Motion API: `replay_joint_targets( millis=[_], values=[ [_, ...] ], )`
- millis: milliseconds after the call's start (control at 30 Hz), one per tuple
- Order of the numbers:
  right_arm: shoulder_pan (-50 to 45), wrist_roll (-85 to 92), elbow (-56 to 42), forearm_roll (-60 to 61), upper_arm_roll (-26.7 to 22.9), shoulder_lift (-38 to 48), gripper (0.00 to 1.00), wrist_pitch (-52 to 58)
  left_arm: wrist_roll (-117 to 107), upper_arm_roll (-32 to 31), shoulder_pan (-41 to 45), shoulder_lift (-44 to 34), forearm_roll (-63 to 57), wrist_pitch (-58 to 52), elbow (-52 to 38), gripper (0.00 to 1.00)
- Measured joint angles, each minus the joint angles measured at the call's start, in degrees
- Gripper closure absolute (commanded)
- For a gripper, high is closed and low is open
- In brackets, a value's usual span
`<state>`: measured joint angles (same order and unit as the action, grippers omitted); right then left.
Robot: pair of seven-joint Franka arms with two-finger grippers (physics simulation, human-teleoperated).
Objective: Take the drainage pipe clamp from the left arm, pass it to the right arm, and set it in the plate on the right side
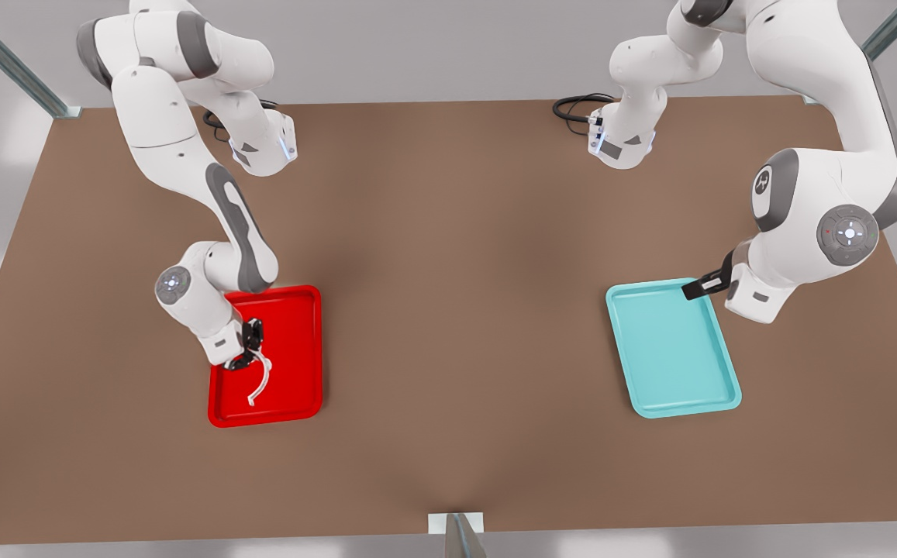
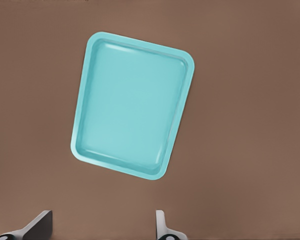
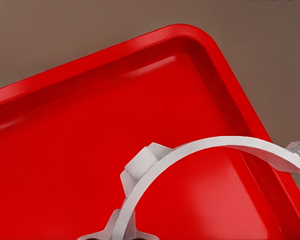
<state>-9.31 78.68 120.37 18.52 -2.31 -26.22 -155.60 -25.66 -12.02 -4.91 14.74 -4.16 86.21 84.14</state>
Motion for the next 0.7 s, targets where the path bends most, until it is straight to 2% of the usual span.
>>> replay_joint_targets(
  millis=[33, 67, 100, 367, 433, 500, 533, 600, 700],
  values=[
    [0.0, 0.4, 0.3, 0.6, 0.1, 0.0, 0.78, 0.0, 0.7, 0.0, 0.0, 0.0, 0.0, 0.0, 0.0, 0.00],
    [-0.2, 0.7, 0.4, 1.3, 0.2, 0.1, 0.29, 0.0, 1.4, 0.0, 0.1, 0.0, 0.0, 0.1, 0.0, 0.00],
    [-0.4, 1.0, 0.5, 2.4, 0.5, 0.1, 0.00, 0.1, 2.1, 0.0, 0.1, 0.0, 0.0, 0.1, 0.0, 0.00],
    [0.0, 2.4, -2.3, 5.6, 0.9, 1.1, 0.00, 2.5, 6.2, -0.2, 0.2, 0.0, 0.1, 0.1, 0.0, 0.00],
    [-0.1, -0.5, -10.3, 4.4, -1.8, 3.1, 0.00, 12.8, 6.9, -0.3, 0.2, 0.0, 0.1, 0.1, 0.0, 0.00],
    [0.1, -7.4, -25.9, -0.1, -5.6, 4.7, 0.00, 29.9, 7.6, -0.3, 0.2, 0.0, 0.1, 0.1, 0.0, 0.00],
    [-0.3, -11.1, -30.2, -2.7, -6.2, 8.0, 0.00, 37.7, 7.9, -0.3, 0.2, 0.0, 0.1, 0.1, 0.0, 0.00],
    [-0.9, -18.1, -34.7, -7.1, -6.7, 13.5, 0.00, 49.8, 8.5, -0.3, 0.3, 0.1, 0.1, 0.2, 0.0, 0.00],
    [-1.1, -27.8, -37.7, -12.9, -6.4, 15.6, 0.00, 61.6, 9.3, -0.3, 0.2, 0.1, 0.1, 0.2, 0.0, 0.00]
  ],
)
